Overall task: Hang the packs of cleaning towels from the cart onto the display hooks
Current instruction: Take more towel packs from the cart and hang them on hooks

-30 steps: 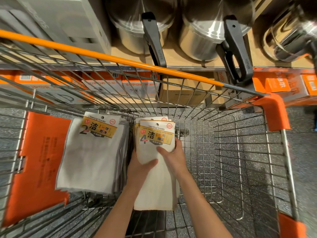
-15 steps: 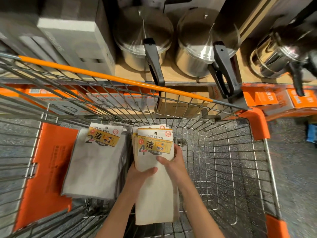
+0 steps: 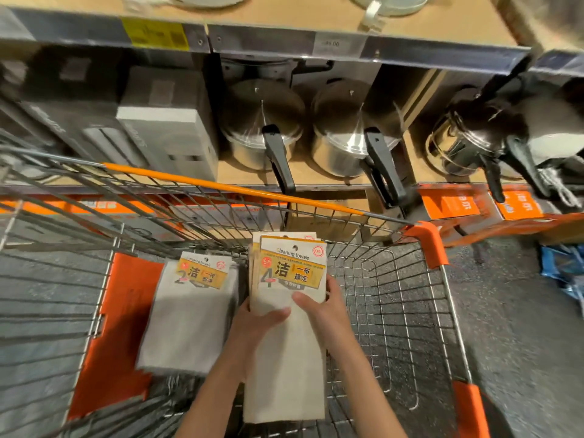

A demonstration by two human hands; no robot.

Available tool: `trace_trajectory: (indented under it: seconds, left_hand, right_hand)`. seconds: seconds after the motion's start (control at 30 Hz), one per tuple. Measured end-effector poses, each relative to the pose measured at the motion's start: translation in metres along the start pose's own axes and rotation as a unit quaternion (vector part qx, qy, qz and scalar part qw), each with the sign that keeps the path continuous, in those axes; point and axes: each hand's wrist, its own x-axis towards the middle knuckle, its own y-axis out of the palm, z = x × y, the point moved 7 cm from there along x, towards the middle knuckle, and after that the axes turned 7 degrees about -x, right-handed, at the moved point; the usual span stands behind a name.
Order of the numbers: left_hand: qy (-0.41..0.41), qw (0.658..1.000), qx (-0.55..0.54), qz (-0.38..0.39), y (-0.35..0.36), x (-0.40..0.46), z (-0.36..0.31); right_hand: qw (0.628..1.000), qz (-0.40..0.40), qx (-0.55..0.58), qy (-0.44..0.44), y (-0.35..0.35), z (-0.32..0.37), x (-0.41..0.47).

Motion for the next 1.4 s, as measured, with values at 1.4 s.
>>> trace_trajectory:
  seconds: [1.4]
  left_hand:
    - [0.007, 0.988, -0.092, -0.121, -0.114, 0.027, 0.031]
  right_hand:
    - [0.992, 0.02, 0.045, 0.116, 0.092, -0.074, 0.108]
